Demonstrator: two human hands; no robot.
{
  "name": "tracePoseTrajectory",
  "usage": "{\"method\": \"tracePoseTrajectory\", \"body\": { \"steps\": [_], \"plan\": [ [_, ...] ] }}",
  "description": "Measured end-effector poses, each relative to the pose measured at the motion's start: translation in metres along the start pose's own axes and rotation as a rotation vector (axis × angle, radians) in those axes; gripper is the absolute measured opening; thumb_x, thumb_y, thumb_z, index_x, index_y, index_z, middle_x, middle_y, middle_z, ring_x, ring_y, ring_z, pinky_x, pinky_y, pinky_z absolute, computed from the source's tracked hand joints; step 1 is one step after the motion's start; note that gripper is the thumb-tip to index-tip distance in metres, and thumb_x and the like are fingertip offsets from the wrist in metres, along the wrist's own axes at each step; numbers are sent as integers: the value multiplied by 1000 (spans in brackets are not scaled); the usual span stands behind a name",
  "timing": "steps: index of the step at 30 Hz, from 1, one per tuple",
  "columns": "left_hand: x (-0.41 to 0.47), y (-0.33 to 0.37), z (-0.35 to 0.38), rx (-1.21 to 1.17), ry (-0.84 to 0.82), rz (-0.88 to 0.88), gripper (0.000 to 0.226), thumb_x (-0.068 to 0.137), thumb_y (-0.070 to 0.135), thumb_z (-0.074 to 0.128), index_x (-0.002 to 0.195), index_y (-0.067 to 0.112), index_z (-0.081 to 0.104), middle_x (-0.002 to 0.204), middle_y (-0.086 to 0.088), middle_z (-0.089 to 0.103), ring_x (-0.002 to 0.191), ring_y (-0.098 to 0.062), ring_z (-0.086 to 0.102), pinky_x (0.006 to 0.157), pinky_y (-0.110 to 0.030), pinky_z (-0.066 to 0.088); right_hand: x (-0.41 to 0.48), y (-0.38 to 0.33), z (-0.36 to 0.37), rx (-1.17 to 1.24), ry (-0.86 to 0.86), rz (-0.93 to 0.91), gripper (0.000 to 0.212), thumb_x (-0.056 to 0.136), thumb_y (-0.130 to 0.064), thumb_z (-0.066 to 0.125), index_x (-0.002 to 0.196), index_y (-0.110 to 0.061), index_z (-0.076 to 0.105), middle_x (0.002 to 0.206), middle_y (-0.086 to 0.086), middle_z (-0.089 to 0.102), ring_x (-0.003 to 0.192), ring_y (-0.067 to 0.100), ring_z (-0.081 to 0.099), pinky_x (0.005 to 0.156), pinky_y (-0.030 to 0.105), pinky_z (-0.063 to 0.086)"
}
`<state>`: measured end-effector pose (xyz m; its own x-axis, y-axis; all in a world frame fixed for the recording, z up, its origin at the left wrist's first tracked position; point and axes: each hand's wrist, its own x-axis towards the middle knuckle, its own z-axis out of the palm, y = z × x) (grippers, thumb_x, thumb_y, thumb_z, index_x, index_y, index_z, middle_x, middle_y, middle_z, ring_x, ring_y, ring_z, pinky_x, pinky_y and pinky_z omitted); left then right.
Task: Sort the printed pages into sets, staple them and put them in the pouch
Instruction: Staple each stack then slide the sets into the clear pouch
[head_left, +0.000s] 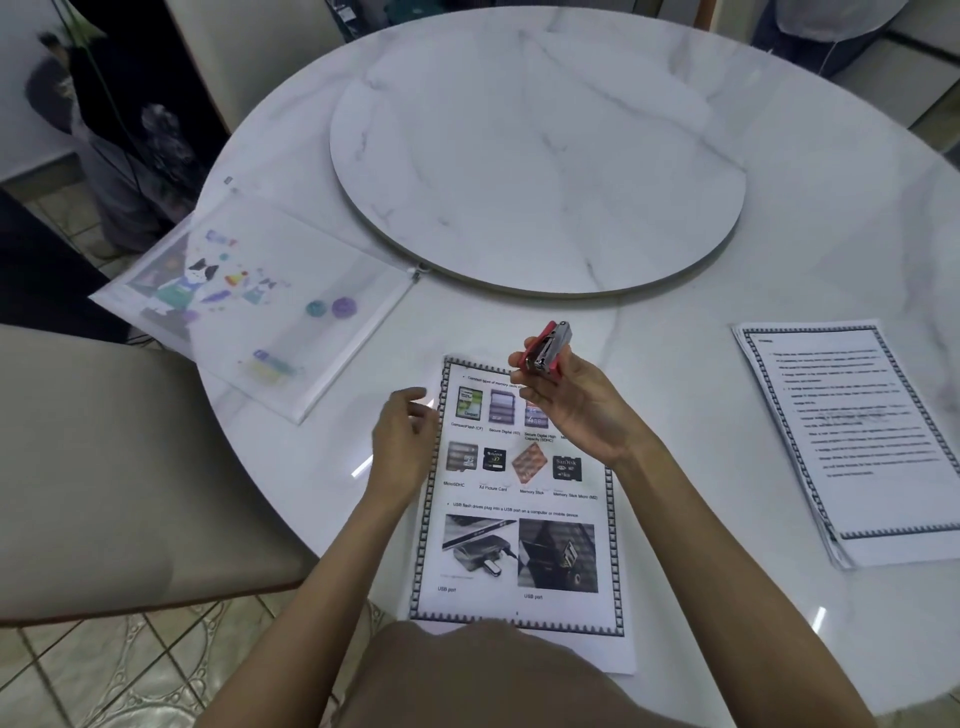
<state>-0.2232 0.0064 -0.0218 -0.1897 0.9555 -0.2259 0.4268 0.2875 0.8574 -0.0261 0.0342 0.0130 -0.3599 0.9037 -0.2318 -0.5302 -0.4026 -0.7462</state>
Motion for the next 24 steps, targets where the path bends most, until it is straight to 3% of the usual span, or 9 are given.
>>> {"method": "tracePoseTrajectory", "body": {
  "steps": [2,6,11,13,17,20,24],
  "plan": [
    [0,-5,-10,-32,54,-20,29,93,12,50,122,10,50,107,-10,60,90,-25,61,82,-34,50,-2,0,-5,-39,18,-6,49,58,-47,82,95,-18,71,99,6,71,86,16,68,76,23,54],
    [-12,-14,-26,82,53,23,31,92,11,53,122,9,54,114,-10,59,92,-15,55,79,-23,41,-9,-2,-13,-167,110,-24,46,67,-45,73,99,-14,63,97,5,69,86,15,67,76,23,52],
    [-34,-21,-27,139,-10,41,32,92,15,53,124,10,55,122,-12,55,95,-14,55,81,-21,40,-25,-9,-22,-596,346,-10,21,92,-20,53,109,-8,56,97,6,67,81,12,66,73,19,49],
    [-42,-19,-25,108,-11,21,33,92,16,54,124,11,54,125,-11,51,96,-15,55,83,-22,41,-28,-11,-29,-750,433,-29,23,89,-21,59,109,-8,58,94,3,67,80,13,64,75,23,45],
    [-58,-13,-20,46,-29,-38,36,91,18,56,127,17,51,127,-8,48,98,-16,55,85,-24,40,-38,-16,-49,-1160,601,-80,32,82,-23,68,110,-8,60,96,4,61,86,18,59,67,14,41],
    [-65,-14,-16,62,-80,-96,42,90,19,57,131,14,47,132,-9,47,110,-22,55,86,-29,43,-47,-16,-71,-1470,640,-91,34,80,-21,71,105,0,61,101,14,56,91,28,56,76,28,41],
    [-74,-18,-15,100,-106,-155,47,90,21,57,134,13,42,133,-12,48,114,-22,52,94,-33,42,-60,-8,-90,-1628,678,-1,34,83,-24,66,102,2,58,103,16,52,88,34,56,72,33,40]
  ]
}}
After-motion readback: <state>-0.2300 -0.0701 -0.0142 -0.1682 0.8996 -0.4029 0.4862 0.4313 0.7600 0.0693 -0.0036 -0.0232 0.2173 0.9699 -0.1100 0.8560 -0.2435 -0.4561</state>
